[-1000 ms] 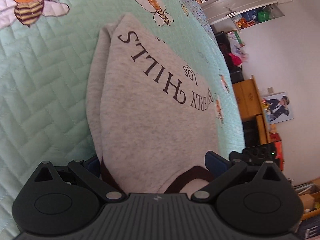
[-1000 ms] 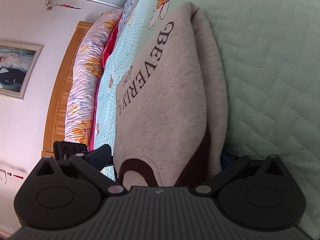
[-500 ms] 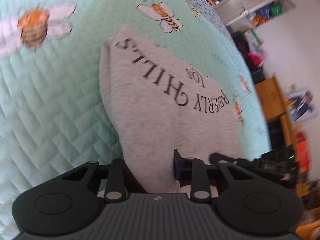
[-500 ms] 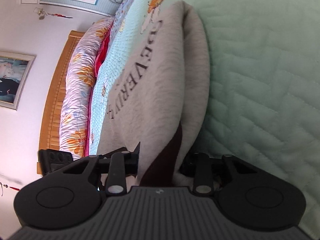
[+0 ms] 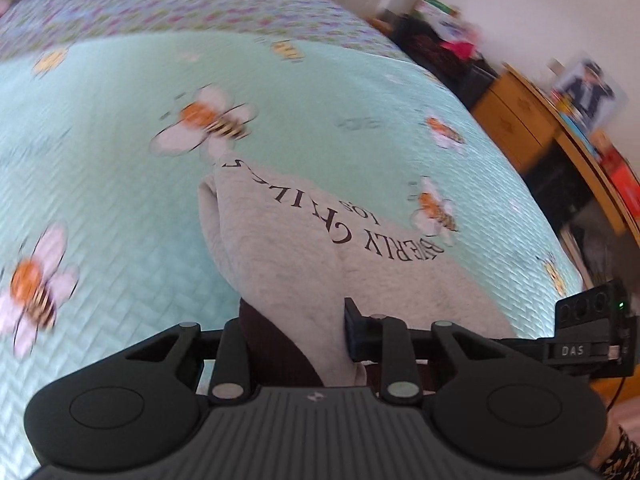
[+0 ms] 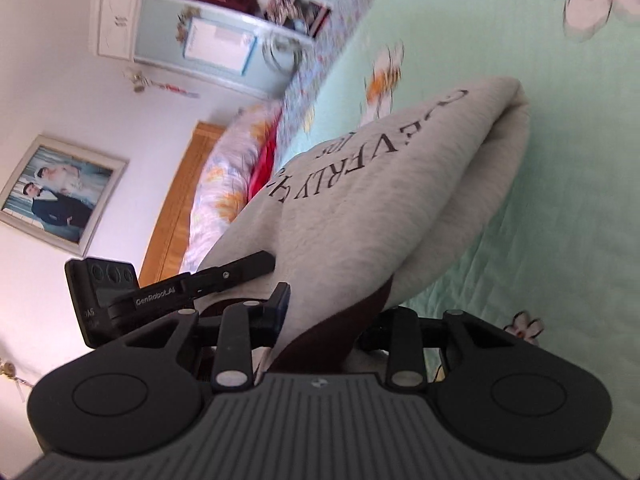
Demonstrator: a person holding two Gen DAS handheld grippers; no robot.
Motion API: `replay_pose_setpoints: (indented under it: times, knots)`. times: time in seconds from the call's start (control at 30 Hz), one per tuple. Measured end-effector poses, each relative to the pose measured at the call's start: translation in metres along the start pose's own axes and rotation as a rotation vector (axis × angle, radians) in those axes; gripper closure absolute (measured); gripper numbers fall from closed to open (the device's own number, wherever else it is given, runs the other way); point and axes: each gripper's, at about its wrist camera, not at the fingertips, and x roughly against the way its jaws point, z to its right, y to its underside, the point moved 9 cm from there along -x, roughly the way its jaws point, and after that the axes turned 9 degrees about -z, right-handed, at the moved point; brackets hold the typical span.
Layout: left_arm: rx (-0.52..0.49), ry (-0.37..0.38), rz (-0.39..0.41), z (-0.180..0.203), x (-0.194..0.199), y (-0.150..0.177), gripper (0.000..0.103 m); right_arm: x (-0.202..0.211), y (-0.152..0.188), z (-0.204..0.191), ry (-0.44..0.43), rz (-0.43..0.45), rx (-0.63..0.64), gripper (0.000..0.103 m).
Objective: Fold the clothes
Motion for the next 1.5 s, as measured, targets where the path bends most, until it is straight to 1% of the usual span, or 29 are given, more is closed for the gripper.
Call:
replay_pose_setpoints:
  times: [0.1,0.23,0.3,0.47,0.57,0.63,0.7,0.8,0.87,0.9,0.93,0.97,1.0,1.03,1.07,1.13,1.17,1.23,1.27,1.33,1.4,1.43,1.5]
  knots:
    - [-0.070,0.038,-0.001,0.033,-0.009,-0.021,0.074,0.038,-0.012,-0.005,0.025,0.087,0.018,0.067]
    - [-0.198,0.078,-0.010,0.082,-0.028,-0.053,0.074,0.086,-0.027,-0.009,0.106,0.206,0.039,0.067]
    - [-0.252,0.119,-0.018,0.106,-0.041,-0.067,0.074,0.108,-0.033,-0.008,0.154,0.276,0.042,0.067]
    - [-0.390,0.231,-0.039,0.175,-0.077,-0.100,0.074,0.173,-0.048,0.009,0.240,0.459,0.013,0.067]
    - [-0.489,0.276,-0.085,0.215,-0.101,-0.116,0.073,0.210,-0.056,0.022,0.324,0.571,-0.006,0.067]
    - [-0.539,0.302,-0.123,0.235,-0.118,-0.124,0.073,0.225,-0.058,0.029,0.379,0.632,-0.008,0.067]
    - [-0.588,0.313,-0.163,0.249,-0.138,-0.128,0.073,0.229,-0.062,0.041,0.428,0.680,-0.019,0.067]
    - [-0.679,0.279,-0.231,0.257,-0.174,-0.128,0.071,0.222,-0.068,0.064,0.500,0.744,-0.059,0.067]
    - [-0.697,0.228,-0.312,0.244,-0.209,-0.127,0.070,0.198,-0.070,0.083,0.517,0.774,-0.113,0.067]
    - [-0.705,0.202,-0.353,0.237,-0.226,-0.127,0.069,0.178,-0.072,0.096,0.509,0.770,-0.148,0.067]
    - [-0.706,0.164,-0.403,0.225,-0.244,-0.125,0.069,0.153,-0.074,0.111,0.490,0.748,-0.190,0.067]
    - [-0.695,0.125,-0.455,0.208,-0.261,-0.121,0.066,0.129,-0.074,0.126,0.455,0.717,-0.243,0.067]
    - [-0.681,0.086,-0.507,0.190,-0.278,-0.118,0.054,0.106,-0.072,0.143,0.401,0.675,-0.313,0.067]
    - [-0.650,0.076,-0.537,0.175,-0.287,-0.118,0.048,0.089,-0.070,0.160,0.358,0.640,-0.373,0.067]
    - [-0.597,0.112,-0.547,0.164,-0.289,-0.122,0.042,0.079,-0.067,0.173,0.333,0.630,-0.403,0.067]
    - [-0.482,0.185,-0.554,0.146,-0.290,-0.134,0.038,0.072,-0.061,0.187,0.311,0.644,-0.410,0.067]
    - [-0.437,0.176,-0.521,0.137,-0.287,-0.142,0.036,0.072,-0.062,0.189,0.303,0.646,-0.390,0.066]
    - [-0.352,0.148,-0.448,0.119,-0.281,-0.160,0.036,0.070,-0.065,0.190,0.283,0.629,-0.358,0.063]
    - [-0.286,0.141,-0.392,0.110,-0.275,-0.171,0.037,0.070,-0.066,0.190,0.273,0.617,-0.350,0.061]
    - [-0.168,0.155,-0.291,0.095,-0.250,-0.166,0.037,0.072,-0.066,0.190,0.257,0.597,-0.342,0.058]
    - [-0.052,0.170,-0.190,0.079,-0.224,-0.160,0.037,0.077,-0.059,0.186,0.244,0.570,-0.325,0.054]
    - [0.006,0.178,-0.140,0.070,-0.210,-0.157,0.037,0.079,-0.057,0.184,0.244,0.547,-0.305,0.051]
    - [0.121,0.192,-0.039,0.052,-0.182,-0.151,0.037,0.087,-0.048,0.176,0.260,0.497,-0.260,0.049]
